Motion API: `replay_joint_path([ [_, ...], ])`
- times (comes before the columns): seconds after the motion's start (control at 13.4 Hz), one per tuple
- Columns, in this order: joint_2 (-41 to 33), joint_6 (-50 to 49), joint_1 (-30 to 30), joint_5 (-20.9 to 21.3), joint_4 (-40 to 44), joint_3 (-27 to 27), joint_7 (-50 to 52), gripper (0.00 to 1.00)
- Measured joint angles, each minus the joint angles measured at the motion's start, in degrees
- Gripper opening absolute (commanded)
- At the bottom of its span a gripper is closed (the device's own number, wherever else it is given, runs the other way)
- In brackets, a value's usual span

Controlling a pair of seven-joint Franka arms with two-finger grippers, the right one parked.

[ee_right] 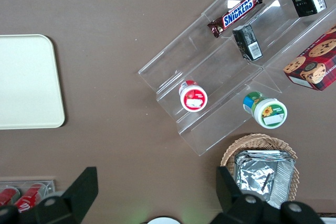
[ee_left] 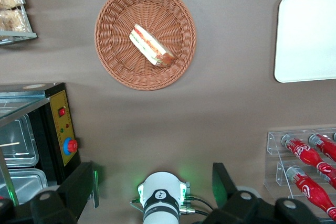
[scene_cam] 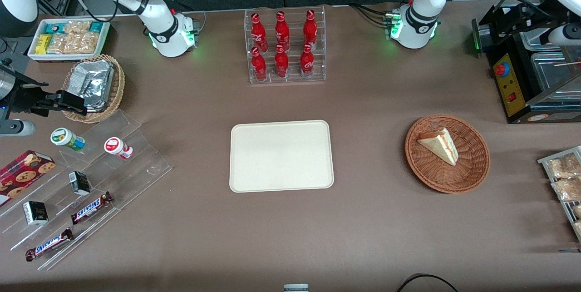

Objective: Place sandwich from basket to tray
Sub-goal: 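Move the left gripper from rest toward the wicker basket, then lower the open left gripper over the wrapped sandwich in the basket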

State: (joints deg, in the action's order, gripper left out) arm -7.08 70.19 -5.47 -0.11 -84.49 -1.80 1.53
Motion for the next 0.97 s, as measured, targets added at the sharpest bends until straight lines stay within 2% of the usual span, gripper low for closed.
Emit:
replay_joint_path([
  [0.3,0.23,0.06,0.01,0.88,0.21,-0.09,-0.07,1.00],
  [0.52,3.84,1.54,0.05,3.34,-0.54,-0.24,3.65,1.00],
  [0.97,13.02,19.72,0.04,5.64,-11.23,-0.32,21.78,1.00],
])
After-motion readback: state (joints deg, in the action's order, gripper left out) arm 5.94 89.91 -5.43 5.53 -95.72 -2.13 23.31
